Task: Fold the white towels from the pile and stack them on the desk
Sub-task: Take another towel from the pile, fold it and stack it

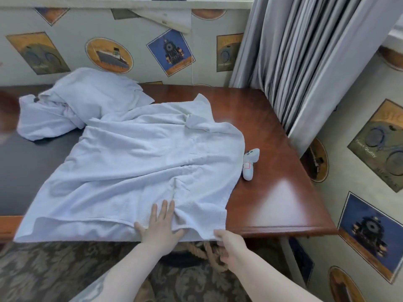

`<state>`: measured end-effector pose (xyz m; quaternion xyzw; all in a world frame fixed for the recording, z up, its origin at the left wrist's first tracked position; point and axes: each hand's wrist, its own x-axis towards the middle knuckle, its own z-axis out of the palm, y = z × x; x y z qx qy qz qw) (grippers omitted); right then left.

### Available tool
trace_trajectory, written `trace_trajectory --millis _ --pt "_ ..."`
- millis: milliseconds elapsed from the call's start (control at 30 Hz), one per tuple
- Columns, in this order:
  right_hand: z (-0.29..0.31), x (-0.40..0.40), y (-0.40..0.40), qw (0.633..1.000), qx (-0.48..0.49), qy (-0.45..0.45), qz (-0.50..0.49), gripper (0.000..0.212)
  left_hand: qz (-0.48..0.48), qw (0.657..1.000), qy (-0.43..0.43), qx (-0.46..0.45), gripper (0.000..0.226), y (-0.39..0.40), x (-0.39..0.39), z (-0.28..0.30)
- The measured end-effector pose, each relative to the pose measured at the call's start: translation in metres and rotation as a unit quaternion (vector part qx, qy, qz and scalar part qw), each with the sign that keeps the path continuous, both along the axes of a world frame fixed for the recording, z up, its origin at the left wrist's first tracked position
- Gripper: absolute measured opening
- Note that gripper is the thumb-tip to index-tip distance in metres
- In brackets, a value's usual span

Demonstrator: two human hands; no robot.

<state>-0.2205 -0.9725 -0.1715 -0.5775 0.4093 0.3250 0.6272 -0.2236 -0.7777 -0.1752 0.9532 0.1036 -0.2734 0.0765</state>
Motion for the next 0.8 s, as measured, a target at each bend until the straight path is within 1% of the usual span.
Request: trace_trajectory --millis 100,167,233,300,333,467,533,600,700,800 --pt "-0.003 -0.003 -0.005 0.999 0.028 -0.024 -0.004 0.029 0.013 1.0 0.019 -0.009 0.069 -0.004 0.003 0.003" --pt "-0.004 -0.005 -0.006 0.999 0.016 -0.048 0.019 0.023 -0.002 0.999 0.023 0.024 0.067 -0.004 -0.001 0.001" --pt "-0.001 -0.006 -0.007 0.996 -0.014 -0.08 0.047 0.025 -0.004 0.999 0.019 0.039 0.067 -0.005 -0.005 0.0" --pt "-0.002 -0.004 -0.009 0.986 -0.061 -0.13 0.081 0.04 0.002 0.999 0.016 0.03 0.064 -0.005 -0.004 0.002" --pt "-0.002 -0.003 -0.01 0.982 -0.069 -0.15 0.093 0.043 0.004 1.0 0.02 0.024 0.063 -0.006 -0.003 0.004" --pt "-0.002 -0.004 -0.017 0.976 -0.059 -0.174 0.113 0.027 0.007 0.999 0.029 0.02 0.064 -0.007 0.0 0.008" --pt "-0.004 -0.006 -0.022 0.98 -0.059 -0.168 0.087 0.017 0.008 1.0 0.025 0.016 0.062 -0.007 0.0 0.007" --pt "-0.004 -0.009 -0.026 0.986 -0.057 -0.147 0.046 0.012 0.009 1.0 0.021 0.015 0.06 -0.006 0.0 0.007" --pt "-0.001 -0.013 -0.024 0.988 -0.075 -0.131 0.018 0.015 0.005 1.0 0.012 0.025 0.06 -0.006 0.0 0.007" --pt "0.007 -0.013 -0.016 0.982 -0.103 -0.157 0.013 0.026 0.031 0.999 -0.04 0.009 0.055 -0.006 -0.006 0.005"
